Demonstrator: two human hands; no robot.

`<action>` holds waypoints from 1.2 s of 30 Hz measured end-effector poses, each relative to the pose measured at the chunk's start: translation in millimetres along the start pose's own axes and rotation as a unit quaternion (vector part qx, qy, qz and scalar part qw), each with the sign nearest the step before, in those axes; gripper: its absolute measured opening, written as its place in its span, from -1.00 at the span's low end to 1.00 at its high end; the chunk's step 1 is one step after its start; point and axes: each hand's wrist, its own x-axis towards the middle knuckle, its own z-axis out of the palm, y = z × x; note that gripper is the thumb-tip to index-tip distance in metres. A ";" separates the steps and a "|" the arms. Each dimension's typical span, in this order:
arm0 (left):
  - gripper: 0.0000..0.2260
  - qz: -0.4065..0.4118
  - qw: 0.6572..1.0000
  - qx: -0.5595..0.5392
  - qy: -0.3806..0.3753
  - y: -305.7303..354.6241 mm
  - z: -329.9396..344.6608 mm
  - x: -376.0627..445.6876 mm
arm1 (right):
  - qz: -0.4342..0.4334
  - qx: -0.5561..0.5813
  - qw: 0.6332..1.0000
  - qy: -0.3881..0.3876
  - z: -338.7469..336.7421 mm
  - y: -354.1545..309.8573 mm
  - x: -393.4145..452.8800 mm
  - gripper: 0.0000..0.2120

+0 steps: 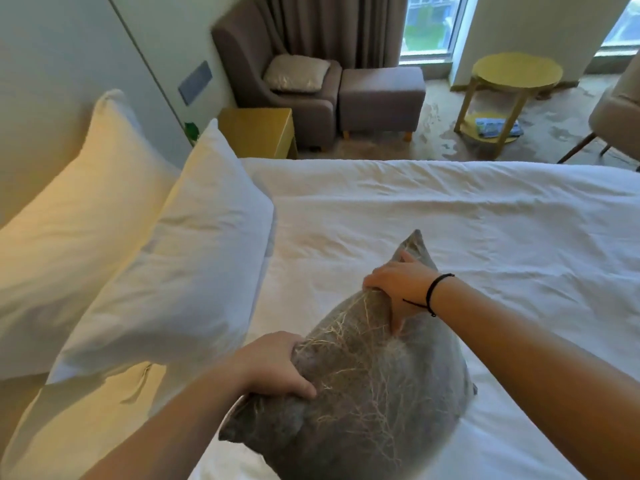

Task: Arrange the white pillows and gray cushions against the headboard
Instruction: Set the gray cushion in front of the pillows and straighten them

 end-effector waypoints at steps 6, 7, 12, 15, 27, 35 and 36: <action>-0.74 -0.086 0.991 0.066 0.085 -35.5 8.6 -20.0 | 0.037 0.004 0.999 0.039 -10.2 -19.0 20.6 -0.87; -0.74 -0.082 0.990 0.051 0.105 -43.3 7.0 -22.9 | 0.037 0.000 0.998 0.045 -18.0 -22.0 23.4 -0.85; -0.70 -0.030 0.979 -0.035 0.199 -75.9 -34.7 -34.6 | 0.023 -0.058 0.986 0.156 -112.0 -44.9 41.8 -0.81; -0.62 0.016 0.958 -0.051 0.282 -96.0 -79.7 -36.2 | 0.031 -0.089 0.959 0.268 -186.7 -75.0 64.1 -0.82; -0.64 0.012 0.905 0.022 0.424 -259.0 -156.2 15.5 | 0.139 0.355 0.914 0.136 -158.5 -295.2 284.7 -0.57; -0.03 -0.131 0.954 -0.098 0.250 -375.6 -137.9 14.1 | 0.201 0.364 0.899 0.135 -148.9 -318.3 313.3 -0.63; -0.06 -0.131 0.951 -0.137 0.244 -381.0 -132.2 12.9 | 0.204 0.363 0.899 0.134 -149.1 -317.6 311.5 -0.63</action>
